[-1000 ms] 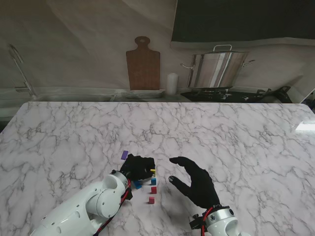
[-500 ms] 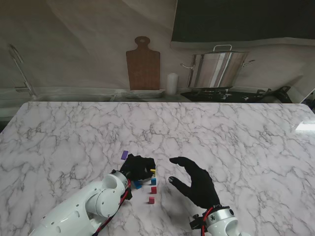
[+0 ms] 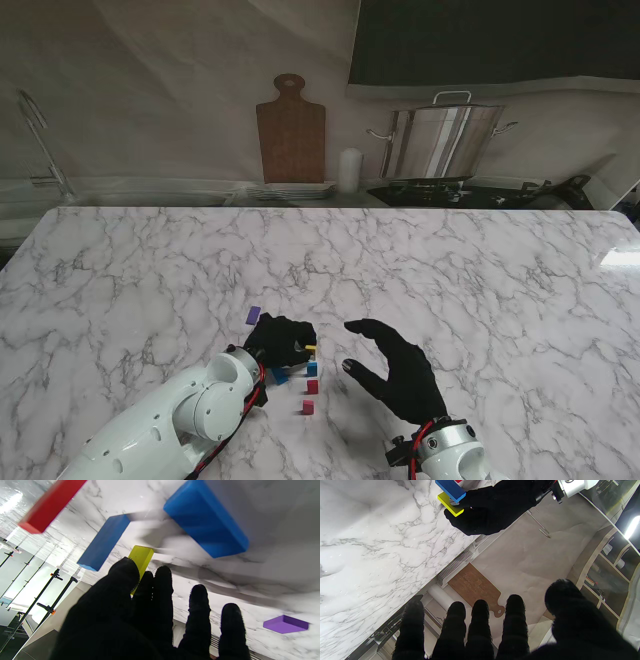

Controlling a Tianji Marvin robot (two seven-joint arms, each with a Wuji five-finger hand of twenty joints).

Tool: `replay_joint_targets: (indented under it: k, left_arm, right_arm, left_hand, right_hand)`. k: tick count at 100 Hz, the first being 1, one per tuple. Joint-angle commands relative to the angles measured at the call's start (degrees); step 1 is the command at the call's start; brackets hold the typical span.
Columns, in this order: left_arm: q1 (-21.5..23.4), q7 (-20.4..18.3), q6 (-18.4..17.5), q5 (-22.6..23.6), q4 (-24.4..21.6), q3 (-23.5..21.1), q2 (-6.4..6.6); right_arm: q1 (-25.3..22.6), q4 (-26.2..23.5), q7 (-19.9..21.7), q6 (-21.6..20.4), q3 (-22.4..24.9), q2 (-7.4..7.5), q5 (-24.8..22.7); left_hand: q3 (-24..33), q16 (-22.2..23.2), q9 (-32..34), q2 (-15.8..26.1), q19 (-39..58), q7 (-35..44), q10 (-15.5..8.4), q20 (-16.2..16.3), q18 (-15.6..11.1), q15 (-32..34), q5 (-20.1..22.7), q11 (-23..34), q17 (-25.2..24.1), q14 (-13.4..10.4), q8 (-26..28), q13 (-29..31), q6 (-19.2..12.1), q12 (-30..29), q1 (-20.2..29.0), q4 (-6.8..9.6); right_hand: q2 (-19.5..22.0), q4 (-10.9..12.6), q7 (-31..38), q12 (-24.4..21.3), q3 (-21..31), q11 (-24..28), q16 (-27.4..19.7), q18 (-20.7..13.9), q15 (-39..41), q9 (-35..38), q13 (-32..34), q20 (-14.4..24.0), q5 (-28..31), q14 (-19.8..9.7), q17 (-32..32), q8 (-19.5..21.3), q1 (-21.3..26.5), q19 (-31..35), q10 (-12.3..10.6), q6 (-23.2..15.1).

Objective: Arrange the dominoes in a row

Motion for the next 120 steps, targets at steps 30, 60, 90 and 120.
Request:
replay_joint_targets:
  k: [30, 60, 90, 120]
  left_arm:
    - [-0.06, -2.05, -0.45, 0.39, -0.15, 0.11, 0.40]
    - [0.04, -2.86, -0.68, 0.89, -0.39, -0.02, 0.69]
    - [0.28, -3.65, -0.97, 1.27, -0.70, -0.31, 0.97]
    - [0.84, -4.53, -1.04, 1.82, -1.35, -0.90, 1.30]
  right_arm:
    - [-0.26, -0.13, 0.07, 0.37, -0.10, 0.01, -0.15]
    - [-0.26, -0.09, 0.05, 0.33, -0.09, 0.01, -0.16]
    - [-0.26, -0.09, 0.04, 0.40, -0.15, 0.01, -0.22]
    - [-0.24, -0.06, 0.12, 0.37, -0.22, 0.04, -0.23]
  left_hand:
    - [2.87, -0.78, -2.45, 0.29, -1.25, -3.22, 1.67, 1.41, -0.21, -0.73, 0.06, 0.35, -1.56, 1.37, -0.09, -1.75, 1.85, -2.33, -0.95, 1.03]
    - [4.21, -1.00, -3.60, 0.47, -1.85, -4.69, 1.76, 1.40, -0.23, -1.29, -0.39, -0.12, -1.91, 1.40, 0.07, -2.34, 2.09, -2.58, -2.02, 1.05]
    - [5.52, -1.11, -4.33, 0.68, -2.39, -6.03, 1.94, 1.49, -0.19, -1.64, -0.53, -0.42, -2.28, 1.45, 0.32, -2.85, 2.41, -2.67, -3.11, 1.11]
    - [6.15, -1.15, -4.59, 0.50, -2.74, -6.53, 2.20, 1.68, -0.26, -1.86, -0.34, -0.62, -2.42, 1.56, 0.77, -3.14, 2.38, -2.72, -3.32, 0.95]
  right_hand:
    - [-0.71, 0.65, 0.34, 0.35, 1.24, 0.82, 0.80, 0.29, 1.12, 0.46, 1.18, 0.59, -0.07, 0.34, 0.11, 0.25, -0.91, 0.89, -0.16, -0.81]
    - [-0.77, 0.65, 0.39, 0.36, 1.34, 0.83, 0.82, 0.22, 1.12, 0.44, 1.20, 0.57, -0.01, 0.39, 0.10, 0.27, -0.88, 0.88, -0.10, -0.80]
    - [-0.83, 0.63, 0.38, 0.37, 1.40, 0.87, 0.82, 0.24, 1.11, 0.47, 1.19, 0.57, -0.06, 0.36, 0.12, 0.26, -0.85, 0.89, -0.09, -0.88]
    - [-0.88, 0.62, 0.39, 0.36, 1.46, 0.84, 0.83, 0.26, 1.13, 0.41, 1.21, 0.58, -0.06, 0.38, 0.11, 0.26, -0.85, 0.91, -0.13, -0.85]
